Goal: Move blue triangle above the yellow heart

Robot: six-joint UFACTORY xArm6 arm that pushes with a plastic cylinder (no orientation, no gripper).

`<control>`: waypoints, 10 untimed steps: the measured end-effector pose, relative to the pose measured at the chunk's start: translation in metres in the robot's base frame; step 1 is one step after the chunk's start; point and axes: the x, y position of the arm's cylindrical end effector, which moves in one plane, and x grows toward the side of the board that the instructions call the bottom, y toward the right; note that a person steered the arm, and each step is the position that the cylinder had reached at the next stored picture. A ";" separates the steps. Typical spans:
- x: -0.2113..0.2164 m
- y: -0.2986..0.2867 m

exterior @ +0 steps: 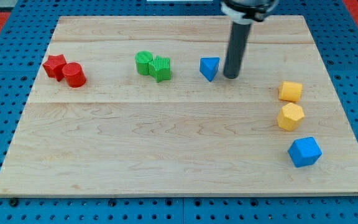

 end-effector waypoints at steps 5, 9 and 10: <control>-0.073 -0.037; -0.024 0.064; -0.043 0.067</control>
